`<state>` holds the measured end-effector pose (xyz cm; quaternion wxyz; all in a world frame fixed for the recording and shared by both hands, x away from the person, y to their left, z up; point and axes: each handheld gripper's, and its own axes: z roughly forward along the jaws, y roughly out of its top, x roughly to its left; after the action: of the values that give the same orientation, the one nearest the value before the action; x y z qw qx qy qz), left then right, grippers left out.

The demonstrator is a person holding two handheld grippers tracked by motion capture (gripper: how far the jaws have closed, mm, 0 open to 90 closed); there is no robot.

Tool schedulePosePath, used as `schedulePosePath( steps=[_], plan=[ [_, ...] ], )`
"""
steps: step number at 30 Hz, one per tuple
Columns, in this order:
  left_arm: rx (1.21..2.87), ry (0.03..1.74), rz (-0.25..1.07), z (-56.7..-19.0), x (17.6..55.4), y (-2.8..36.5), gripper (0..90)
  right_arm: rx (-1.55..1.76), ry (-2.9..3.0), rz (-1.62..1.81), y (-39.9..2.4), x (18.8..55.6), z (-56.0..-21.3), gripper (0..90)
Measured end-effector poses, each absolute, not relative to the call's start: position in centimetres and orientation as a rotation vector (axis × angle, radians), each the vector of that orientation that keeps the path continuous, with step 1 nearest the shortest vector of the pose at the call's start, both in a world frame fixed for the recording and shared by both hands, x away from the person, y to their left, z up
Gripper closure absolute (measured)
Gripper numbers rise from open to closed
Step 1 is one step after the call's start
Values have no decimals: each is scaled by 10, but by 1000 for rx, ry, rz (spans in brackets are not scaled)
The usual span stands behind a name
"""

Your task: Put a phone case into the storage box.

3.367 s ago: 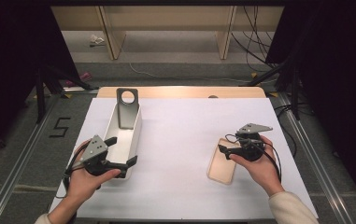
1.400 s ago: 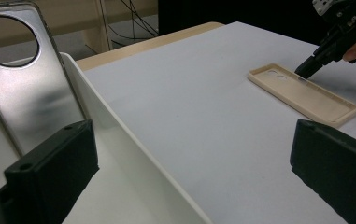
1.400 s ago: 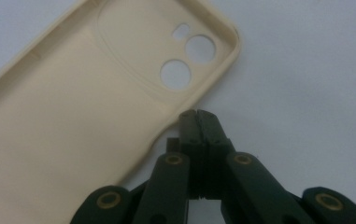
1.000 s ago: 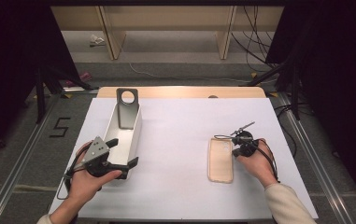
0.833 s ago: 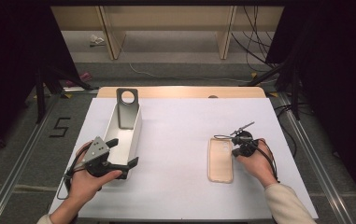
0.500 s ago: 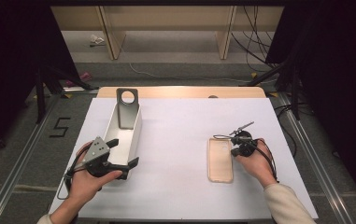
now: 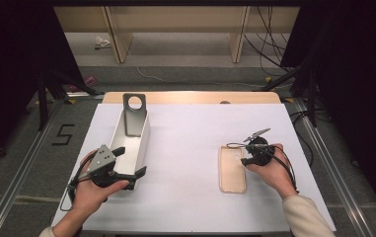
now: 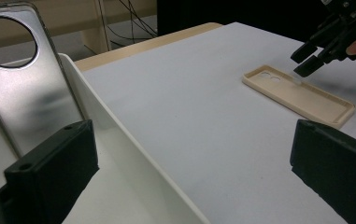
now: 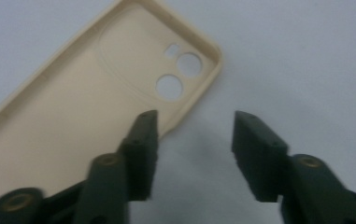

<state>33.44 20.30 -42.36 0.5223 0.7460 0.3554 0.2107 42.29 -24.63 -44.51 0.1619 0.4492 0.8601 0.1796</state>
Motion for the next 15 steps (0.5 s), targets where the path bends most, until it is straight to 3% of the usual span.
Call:
schedulePosePath(
  steps=[4,8,15],
  plan=[
    [1787,851,505,-424,334,203,4,1233,2469,527,-247,418,-440,280],
    [1788,853,503,-424,334,204,4,1065,2530,509,-245,409,-432,211],
    [1789,855,500,-425,334,203,4,829,2643,473,-233,398,-426,225]
  ],
)
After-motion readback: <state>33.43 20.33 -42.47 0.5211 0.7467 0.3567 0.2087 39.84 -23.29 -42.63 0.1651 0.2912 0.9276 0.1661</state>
